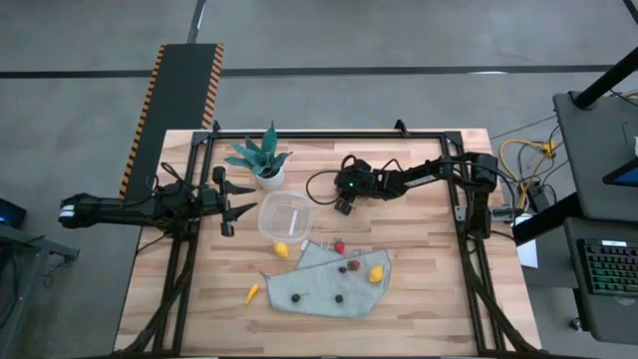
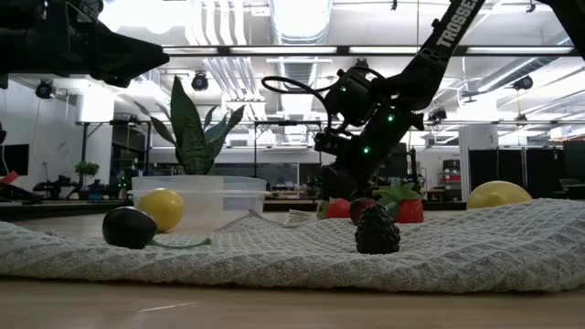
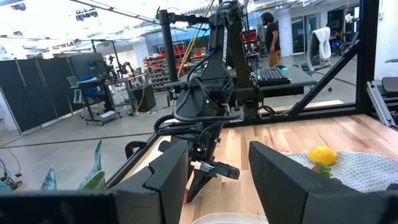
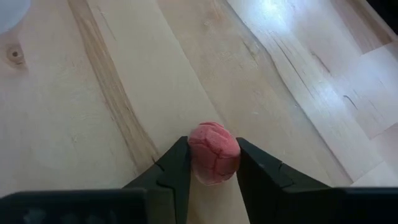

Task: Pick and placing Produce into tupperware
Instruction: Put the pink peach into the container

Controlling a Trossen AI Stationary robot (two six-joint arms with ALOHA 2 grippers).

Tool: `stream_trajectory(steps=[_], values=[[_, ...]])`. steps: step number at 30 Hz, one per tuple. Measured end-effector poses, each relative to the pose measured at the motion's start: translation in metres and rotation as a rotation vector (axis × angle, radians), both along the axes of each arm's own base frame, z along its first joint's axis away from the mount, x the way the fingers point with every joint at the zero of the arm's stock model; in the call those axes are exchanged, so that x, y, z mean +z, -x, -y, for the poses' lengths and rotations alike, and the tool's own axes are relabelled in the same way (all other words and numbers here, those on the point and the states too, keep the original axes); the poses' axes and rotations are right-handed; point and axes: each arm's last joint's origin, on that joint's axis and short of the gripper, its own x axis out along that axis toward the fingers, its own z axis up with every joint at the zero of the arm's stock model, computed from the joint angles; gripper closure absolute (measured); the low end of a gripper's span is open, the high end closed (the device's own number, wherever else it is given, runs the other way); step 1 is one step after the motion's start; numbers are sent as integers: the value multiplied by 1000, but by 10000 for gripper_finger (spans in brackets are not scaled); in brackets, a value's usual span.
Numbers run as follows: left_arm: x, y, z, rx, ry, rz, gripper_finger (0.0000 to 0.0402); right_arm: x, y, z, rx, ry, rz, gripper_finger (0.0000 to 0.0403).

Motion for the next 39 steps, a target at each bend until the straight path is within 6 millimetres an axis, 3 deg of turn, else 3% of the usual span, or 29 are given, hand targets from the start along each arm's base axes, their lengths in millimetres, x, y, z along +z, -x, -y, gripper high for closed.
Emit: stream_trajectory(steps=[14, 27, 34, 39], values=[[0, 0, 0, 2, 0, 2, 245, 56, -26, -19, 127, 29, 172, 301], [0, 0, 0, 2, 0, 1, 245, 93, -56, -67, 327, 78, 277, 301], [0, 0, 0, 1, 0, 0, 245, 93, -57, -75, 336, 72, 311, 301], [0, 0, 0, -1, 0, 0, 245, 79, -65, -75, 350, 49, 343, 301]])
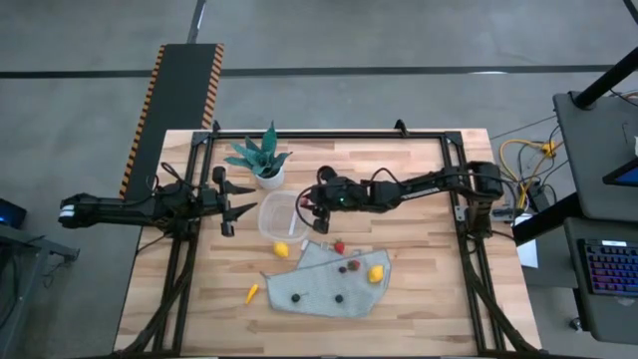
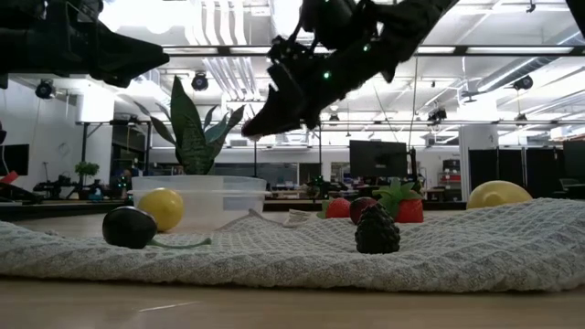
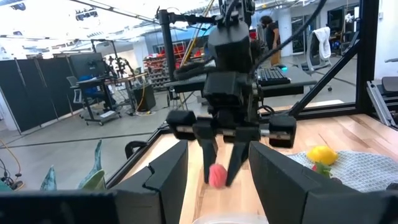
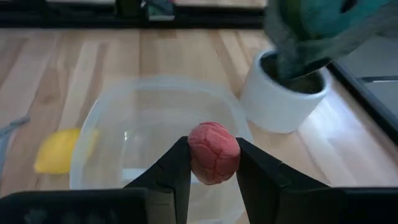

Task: Pick and placing Produce into tupperware
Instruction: Put the pink peach into the container, then put the right yellow lemon into the container

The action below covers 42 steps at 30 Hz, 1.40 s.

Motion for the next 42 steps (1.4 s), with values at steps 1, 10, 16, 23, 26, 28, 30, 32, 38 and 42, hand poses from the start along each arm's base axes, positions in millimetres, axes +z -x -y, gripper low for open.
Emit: stream_trajectory(steps=[1, 10, 16, 23, 26, 28, 30, 32, 38, 42], values=[[0, 0, 0, 0, 0, 0, 245, -3, -4, 0, 12, -5, 14, 301], [0, 0, 0, 1, 0, 2, 245, -31, -29, 0, 25, -3, -71, 301], [0, 0, 0, 1, 0, 0, 245, -39, -42, 1, 33, 6, -172, 301], [-2, 0, 0, 3, 0, -5, 245, -40, -44, 2, 39, 26, -205, 301], [-3, 0, 0, 3, 0, -7, 245, -39, -43, 3, 37, 26, -206, 300], [-4, 0, 0, 3, 0, -10, 245, -39, -43, 4, 34, 26, -207, 295], [-4, 0, 0, 2, 0, -10, 245, -40, -43, 4, 34, 26, -209, 287], [-4, 0, 0, 3, 0, -10, 245, -41, -43, 4, 34, 25, -211, 279], [-3, 0, 0, 3, 0, -6, 245, -41, -43, 4, 33, 25, -211, 256], [-3, 0, 0, 2, 0, -6, 245, -41, -43, 5, 31, 27, -211, 246]])
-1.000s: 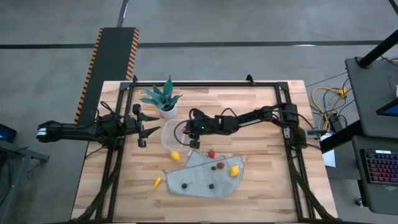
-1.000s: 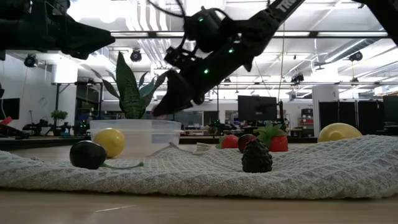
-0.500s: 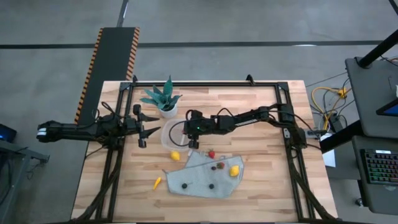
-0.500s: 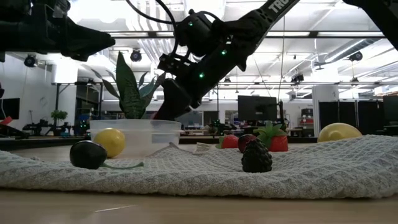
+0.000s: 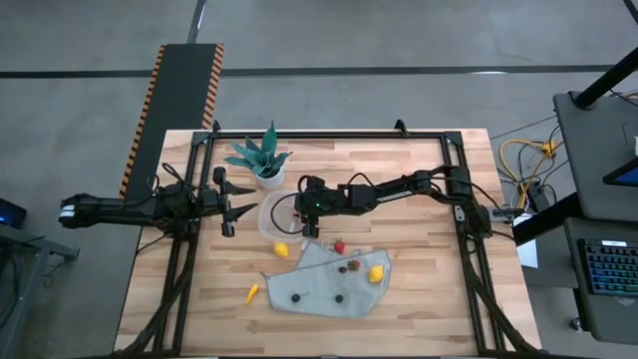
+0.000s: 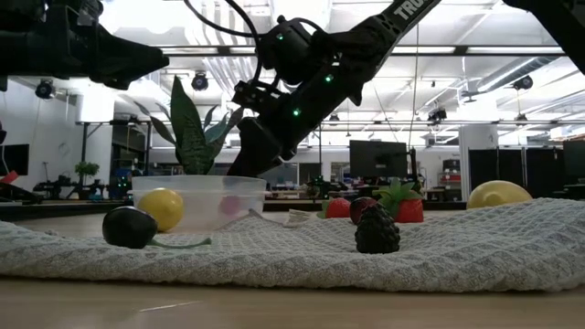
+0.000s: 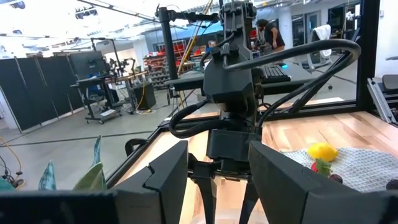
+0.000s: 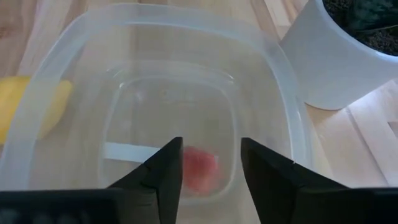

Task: Pick and placing Produce into tupperware
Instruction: Put the right yellow lemon into the container

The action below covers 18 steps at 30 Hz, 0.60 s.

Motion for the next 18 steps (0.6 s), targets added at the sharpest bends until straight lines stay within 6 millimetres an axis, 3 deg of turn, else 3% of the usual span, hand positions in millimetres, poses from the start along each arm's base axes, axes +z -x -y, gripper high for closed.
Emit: stream_trajectory(steps=[9, 18], values=[[0, 0, 0, -2, 0, -2, 245, 5, 1, 3, 1, 21, 6, 227], [1, 0, 0, -2, -1, 8, 245, 53, 18, 3, 6, 28, 28, 234]])
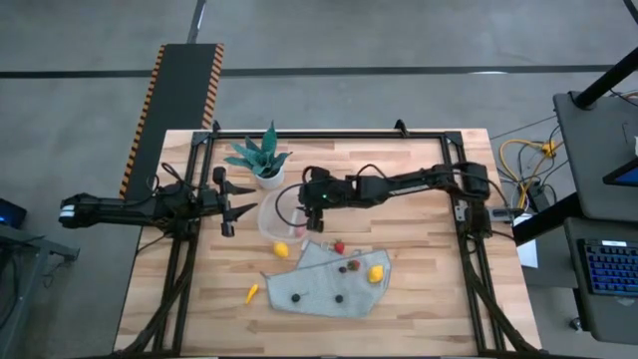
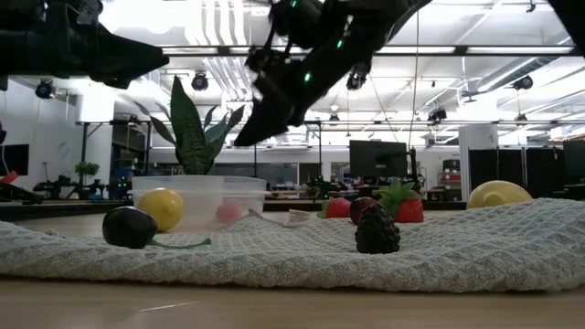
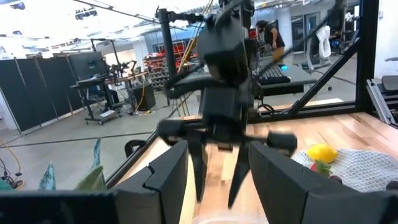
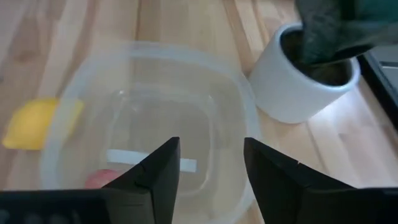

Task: Pick and placing Produce into tupperware
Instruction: Put the right yellow lemon into the container

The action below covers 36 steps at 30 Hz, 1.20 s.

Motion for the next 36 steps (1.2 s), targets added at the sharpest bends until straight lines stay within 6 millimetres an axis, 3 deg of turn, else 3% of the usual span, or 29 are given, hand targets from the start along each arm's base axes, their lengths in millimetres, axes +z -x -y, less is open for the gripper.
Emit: stream_trajectory(steps=[5, 9, 17, 26, 36], values=[[1, 0, 0, 1, 0, 17, 245, 28, 20, -3, 2, -5, -21, 236], [3, 0, 0, 2, 0, 29, 245, 38, 39, -8, 6, -15, -62, 234], [3, 1, 0, 2, 0, 33, 245, 50, 82, -20, 1, -51, -50, 240], [4, 1, 0, 2, 0, 51, 245, 64, 143, -27, -34, -117, 18, 255], [5, 1, 0, 2, 0, 59, 245, 66, 209, -53, 53, -192, 107, 259]])
